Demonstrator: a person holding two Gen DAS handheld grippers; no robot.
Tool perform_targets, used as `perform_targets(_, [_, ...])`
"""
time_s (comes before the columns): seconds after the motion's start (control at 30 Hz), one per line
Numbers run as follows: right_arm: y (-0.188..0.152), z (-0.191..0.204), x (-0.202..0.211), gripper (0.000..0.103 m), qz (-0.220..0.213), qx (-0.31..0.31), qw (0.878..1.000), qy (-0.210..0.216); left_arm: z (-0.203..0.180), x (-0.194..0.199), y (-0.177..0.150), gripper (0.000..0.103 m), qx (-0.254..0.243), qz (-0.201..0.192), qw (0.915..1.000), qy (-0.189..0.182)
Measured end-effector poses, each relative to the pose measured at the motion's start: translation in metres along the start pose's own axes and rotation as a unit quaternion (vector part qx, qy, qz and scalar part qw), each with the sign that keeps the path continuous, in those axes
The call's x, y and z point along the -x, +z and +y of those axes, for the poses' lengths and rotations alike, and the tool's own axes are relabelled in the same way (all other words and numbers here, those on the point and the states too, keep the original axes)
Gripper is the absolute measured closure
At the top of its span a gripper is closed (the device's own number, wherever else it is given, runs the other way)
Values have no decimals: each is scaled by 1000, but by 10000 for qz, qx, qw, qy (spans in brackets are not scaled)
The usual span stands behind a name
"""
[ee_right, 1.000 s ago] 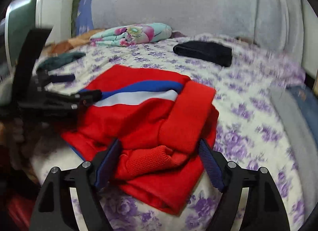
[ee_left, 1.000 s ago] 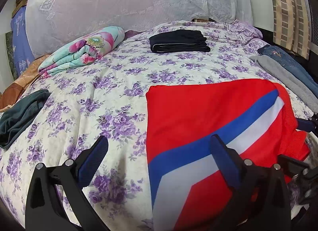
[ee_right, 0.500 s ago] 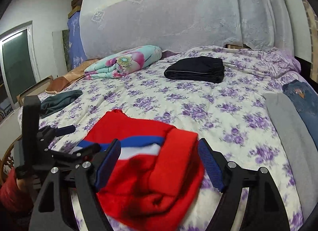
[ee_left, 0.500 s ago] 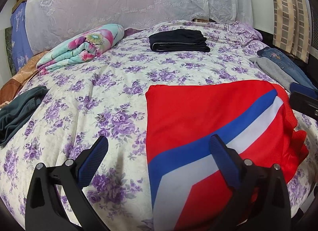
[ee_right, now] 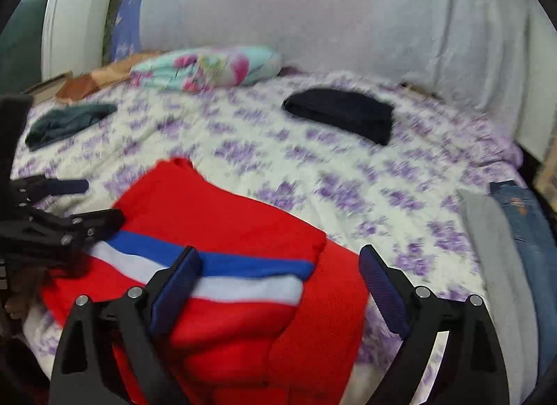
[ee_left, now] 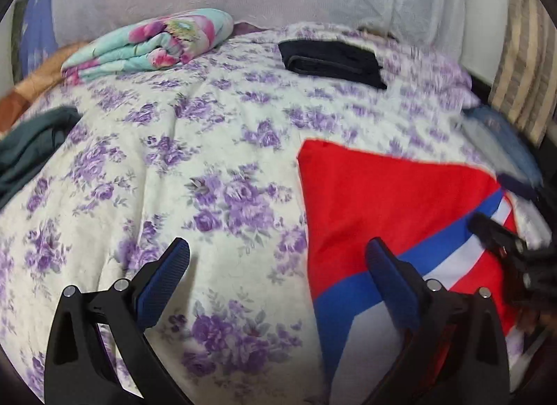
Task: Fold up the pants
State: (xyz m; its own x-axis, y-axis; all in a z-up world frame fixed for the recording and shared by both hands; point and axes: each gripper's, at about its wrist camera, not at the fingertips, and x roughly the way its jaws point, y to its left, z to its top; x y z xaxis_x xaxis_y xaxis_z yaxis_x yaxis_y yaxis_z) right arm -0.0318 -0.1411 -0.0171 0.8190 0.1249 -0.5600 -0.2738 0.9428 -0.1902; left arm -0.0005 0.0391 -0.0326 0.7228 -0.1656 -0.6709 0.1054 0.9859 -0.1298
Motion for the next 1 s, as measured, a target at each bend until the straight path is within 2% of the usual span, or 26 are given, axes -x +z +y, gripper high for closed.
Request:
perform_targets(0.07, [-11, -1, 25, 3, -353, -260, 9989, 167, 0, 11, 0, 5, 38, -235, 9997, -100])
perform_targets(0.1, [-18, -2, 29, 3, -379, -375, 9981, 307, -3, 15, -1, 5, -1, -319, 9993, -169])
perform_targets(0.13, [-26, -3, 26, 3, -239, -410, 9979, 429, -10, 19, -1, 5, -68, -409, 9988, -263])
perform_targets(0.17, [-36, 0, 14, 3, 107, -341, 9980, 527, -17, 19, -2, 5, -142, -433, 9985, -310])
perform_targets(0.2, [-42, -2, 6, 3, 357, -390, 9966, 633, -25, 15, -3, 5, -239, -374, 9986, -302])
perform_targets(0.23, [-43, -8, 6, 3, 396, -621, 9942, 789, -37, 4, -5, 4, -431, -150, 9988, -172])
perform_targets(0.27, [-43, -17, 15, 3, 195, -870, 9919, 902, -45, -3, -7, 4, -545, -73, 9985, -7])
perform_targets(0.33, [-43, -27, 34, 3, -269, -1044, 9903, 875, -47, -1, -3, 4, -491, -168, 9985, 150])
perform_targets(0.4, [-44, -35, 56, 3, -880, -1112, 9883, 555, -41, 4, 0, 5, -115, -163, 9995, 240])
perform_targets(0.43, [-44, -36, 60, 3, -990, -1121, 9877, 446, -38, 12, 2, 5, 104, -269, 9995, 157])
perform_targets(0.5, [-38, -34, 53, 3, -795, -1038, 9911, 246, -39, 24, 7, 5, 302, -316, 9990, -14])
perform_targets(0.53, [-35, -33, 47, 3, -648, -990, 9925, 292, -44, 25, 10, 5, 300, -175, 9994, 22])
perform_targets(0.6, [-33, -32, 28, 3, -218, -944, 9939, 520, -54, 22, 7, 5, 316, 43, 9993, 186])
perform_targets(0.67, [-34, -34, 17, 3, -9, -939, 9921, 836, -69, 19, -2, 5, 218, 238, 9991, 274])
perform_targets(0.77, [-37, -38, 22, 3, -236, -1060, 9901, 883, -90, 33, -7, 5, -7, -132, 9968, 782])
perform_targets(0.83, [-35, -32, 21, 3, -368, -908, 9887, 1139, -96, 39, 0, 5, 46, -164, 9948, 1003])
perform_targets(0.93, [-30, -27, 0, 3, 96, -810, 9888, 1252, -91, 28, 10, 5, 457, 221, 9906, 1270])
perform_targets(1.0, [-29, -38, -8, 3, 221, -1096, 9790, 1702, -77, 4, 9, 4, 830, 895, 9826, 1402])
